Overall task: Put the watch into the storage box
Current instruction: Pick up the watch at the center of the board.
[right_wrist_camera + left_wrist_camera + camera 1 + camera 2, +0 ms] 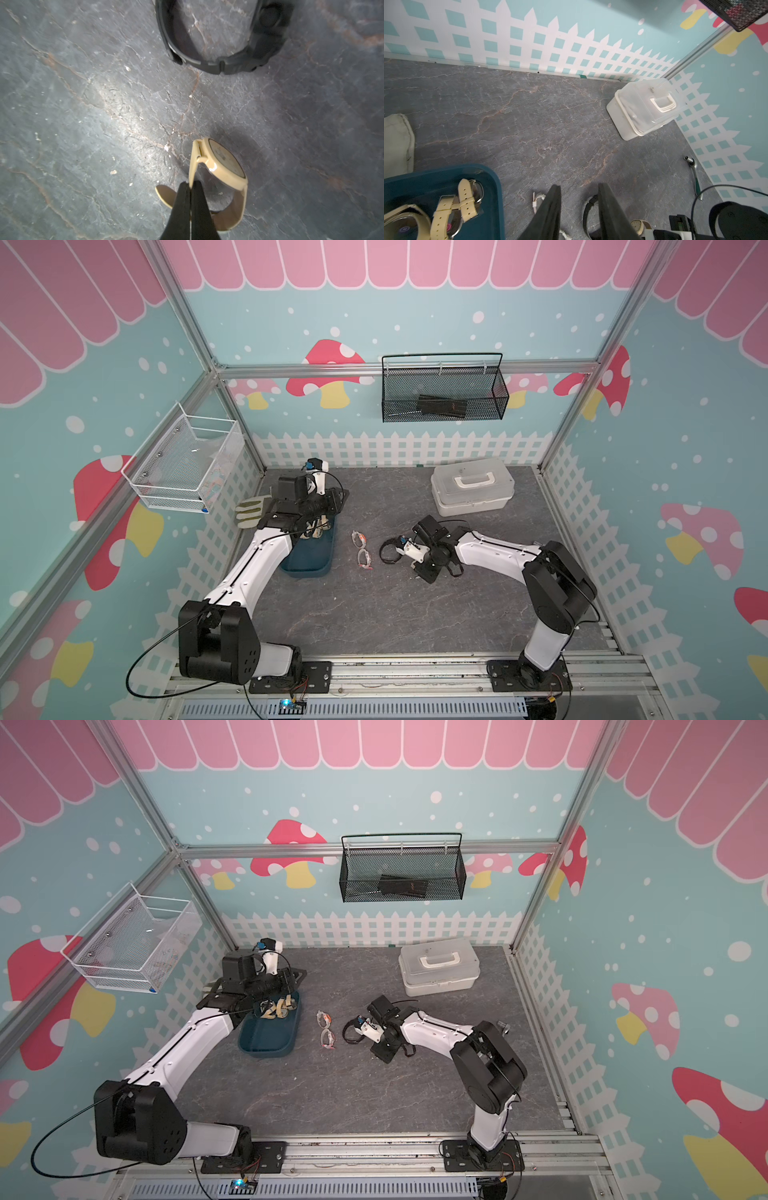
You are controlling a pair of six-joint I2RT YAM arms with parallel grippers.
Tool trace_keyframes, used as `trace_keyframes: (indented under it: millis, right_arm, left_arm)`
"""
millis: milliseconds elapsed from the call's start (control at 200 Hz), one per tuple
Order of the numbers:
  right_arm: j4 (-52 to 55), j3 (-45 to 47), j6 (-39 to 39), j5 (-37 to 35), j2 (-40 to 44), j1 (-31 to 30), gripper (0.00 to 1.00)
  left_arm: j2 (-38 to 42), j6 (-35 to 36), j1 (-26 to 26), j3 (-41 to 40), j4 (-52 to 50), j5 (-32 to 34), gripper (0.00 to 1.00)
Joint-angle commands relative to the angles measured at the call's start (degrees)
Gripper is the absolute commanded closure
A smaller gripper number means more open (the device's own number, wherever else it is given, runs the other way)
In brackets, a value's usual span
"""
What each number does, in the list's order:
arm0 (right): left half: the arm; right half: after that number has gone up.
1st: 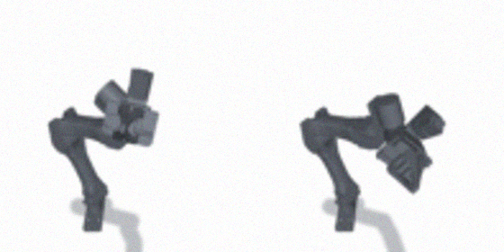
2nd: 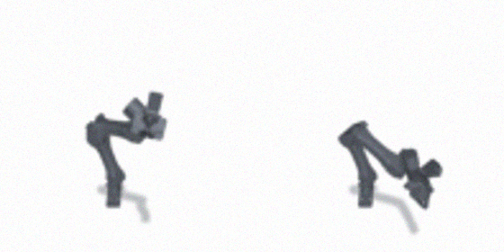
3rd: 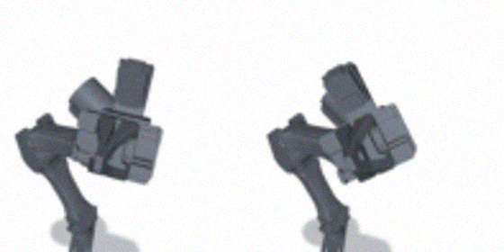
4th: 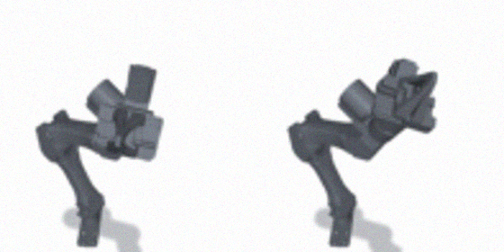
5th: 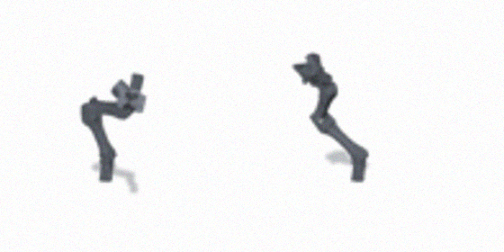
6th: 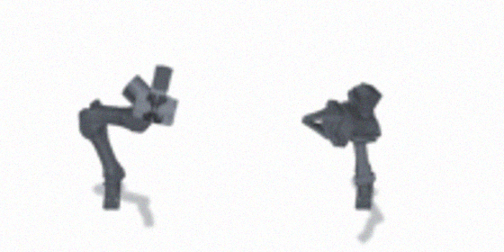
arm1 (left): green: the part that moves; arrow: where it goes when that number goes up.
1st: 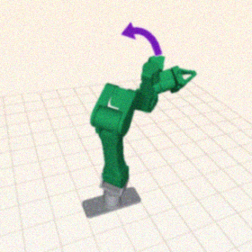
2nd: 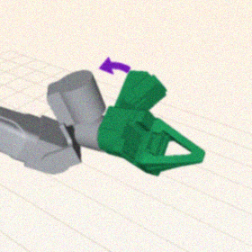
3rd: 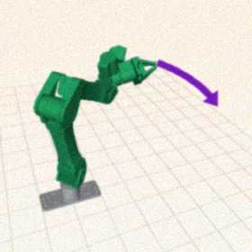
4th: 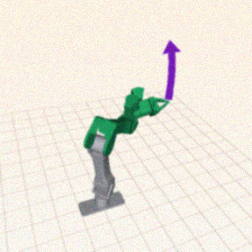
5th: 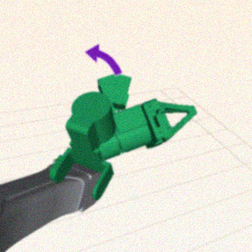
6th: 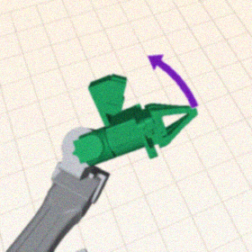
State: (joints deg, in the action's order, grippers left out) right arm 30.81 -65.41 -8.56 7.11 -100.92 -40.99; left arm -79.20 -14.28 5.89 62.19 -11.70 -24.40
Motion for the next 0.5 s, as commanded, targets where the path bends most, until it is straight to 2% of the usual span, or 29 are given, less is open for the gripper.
trace_keyframes:
  millis: [0,235,495]
  right_arm:
    - [-1.39,0.72,1.13,2.09,4.24,-0.48,1.00]
    - [-7.50,0.86,4.60,9.10,10.94,0.60,1.00]
    - [-18.66,0.55,10.22,26.03,17.71,0.64,1.00]
  left_arm:
    - [2.17,1.09,0.67,-1.87,4.54,-5.27,0.66]
    - [3.62,2.37,3.62,-5.15,9.95,-12.04,0.65]
    - [2.03,1.06,5.74,-3.65,10.96,-20.77,0.65]
